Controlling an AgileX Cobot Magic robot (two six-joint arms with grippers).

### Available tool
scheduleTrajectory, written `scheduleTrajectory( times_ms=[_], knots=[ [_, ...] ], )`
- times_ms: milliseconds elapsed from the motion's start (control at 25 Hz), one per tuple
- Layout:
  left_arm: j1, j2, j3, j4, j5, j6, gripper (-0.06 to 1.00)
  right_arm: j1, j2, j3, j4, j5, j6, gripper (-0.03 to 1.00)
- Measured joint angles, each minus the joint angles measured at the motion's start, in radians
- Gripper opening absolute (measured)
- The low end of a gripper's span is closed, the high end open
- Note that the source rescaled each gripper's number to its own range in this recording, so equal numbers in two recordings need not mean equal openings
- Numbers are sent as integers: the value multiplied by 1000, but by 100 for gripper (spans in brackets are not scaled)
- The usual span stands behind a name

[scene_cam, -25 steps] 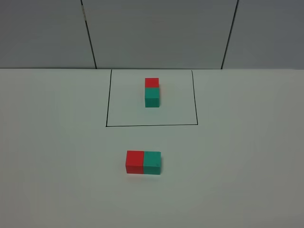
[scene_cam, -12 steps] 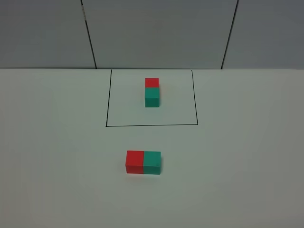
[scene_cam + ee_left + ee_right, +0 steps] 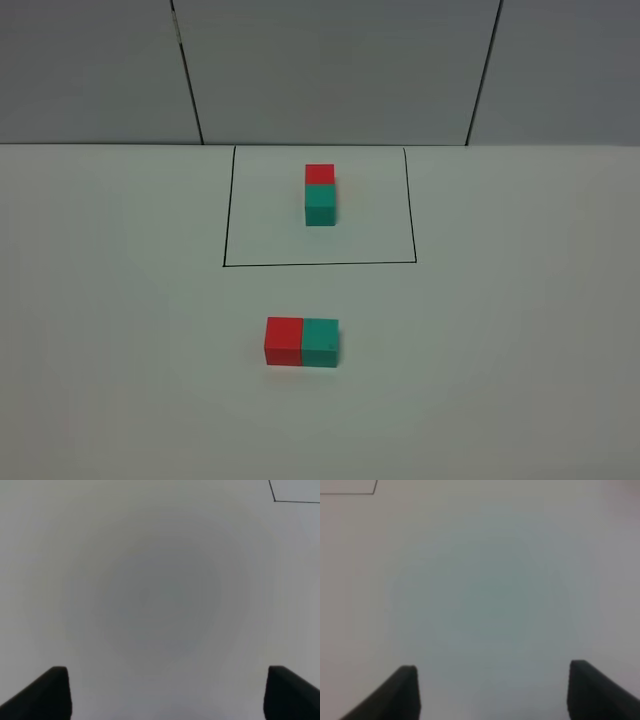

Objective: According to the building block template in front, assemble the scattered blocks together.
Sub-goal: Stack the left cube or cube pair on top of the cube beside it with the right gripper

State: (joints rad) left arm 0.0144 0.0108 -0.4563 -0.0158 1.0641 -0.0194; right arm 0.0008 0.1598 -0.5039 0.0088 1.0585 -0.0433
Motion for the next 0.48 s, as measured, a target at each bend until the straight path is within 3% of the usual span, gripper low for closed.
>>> scheduleTrajectory(
  times_ms=[160,480],
  knots=[
    [0,0,0,0,0,0,94,48,-2,0,-25,0,26,61],
    [0,0,0,1,0,0,94,52,-28,1,-62,0,66,61]
  ],
)
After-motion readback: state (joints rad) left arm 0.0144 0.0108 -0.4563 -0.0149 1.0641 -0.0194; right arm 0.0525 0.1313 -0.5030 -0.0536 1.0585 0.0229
